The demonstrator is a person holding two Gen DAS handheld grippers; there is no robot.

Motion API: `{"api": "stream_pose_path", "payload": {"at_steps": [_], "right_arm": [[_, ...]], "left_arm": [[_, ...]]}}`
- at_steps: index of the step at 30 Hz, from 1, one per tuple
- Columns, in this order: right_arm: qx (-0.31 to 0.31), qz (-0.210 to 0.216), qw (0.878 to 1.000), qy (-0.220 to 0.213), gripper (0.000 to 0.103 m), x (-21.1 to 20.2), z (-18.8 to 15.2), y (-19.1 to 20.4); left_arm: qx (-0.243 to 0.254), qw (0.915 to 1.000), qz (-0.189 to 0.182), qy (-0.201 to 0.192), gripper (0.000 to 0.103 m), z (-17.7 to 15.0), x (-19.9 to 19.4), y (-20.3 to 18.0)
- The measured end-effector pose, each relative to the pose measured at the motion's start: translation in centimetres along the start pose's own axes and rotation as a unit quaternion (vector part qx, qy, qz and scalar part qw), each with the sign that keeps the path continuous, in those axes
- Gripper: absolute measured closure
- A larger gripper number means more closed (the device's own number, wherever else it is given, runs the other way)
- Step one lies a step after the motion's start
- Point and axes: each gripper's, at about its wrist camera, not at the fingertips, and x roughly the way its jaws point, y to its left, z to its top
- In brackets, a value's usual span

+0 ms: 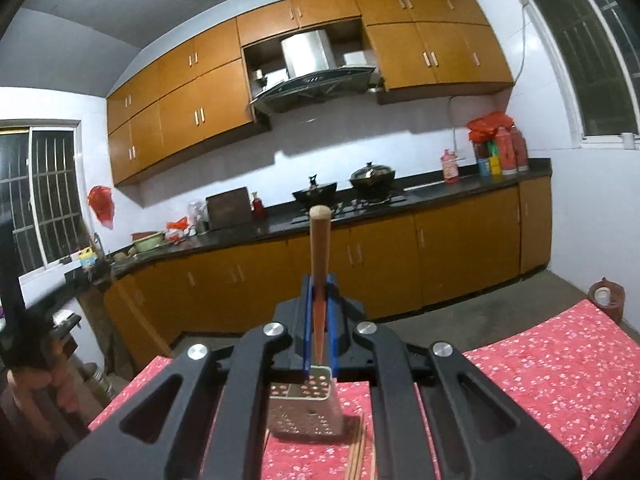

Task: Organize utensils
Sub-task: 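Lift the held chopsticks with both tools and carry them over the beige holder, then open both tools to drop the chopsticks into the beige holder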

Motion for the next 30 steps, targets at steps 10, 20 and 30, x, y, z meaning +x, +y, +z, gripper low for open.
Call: {"api": "stream_pose_path", "payload": {"at_steps": [10,20,30], "right_arm": [[-0.01,0.014,0.998,0.063,0.095,3.5,-2.6,1.5],[-0.006,0.015,0.995,0.095,0.087,5.4,-4.5,2.0],[0.008,-0.006,0.999,0.045,0.079,2.0,-3.9,0.7]], "left_arm": [[-0.014,0.9995,-0.026,0.008,0.096,-3.7,3.2,-3.1],[-0.015,0.9955,-0.027,0.089,0.094,-7.8,6.1,-2.8],[-0.039,0.997,-0.03,0.059,0.074,-6.2,3.2,-1.0]]}}
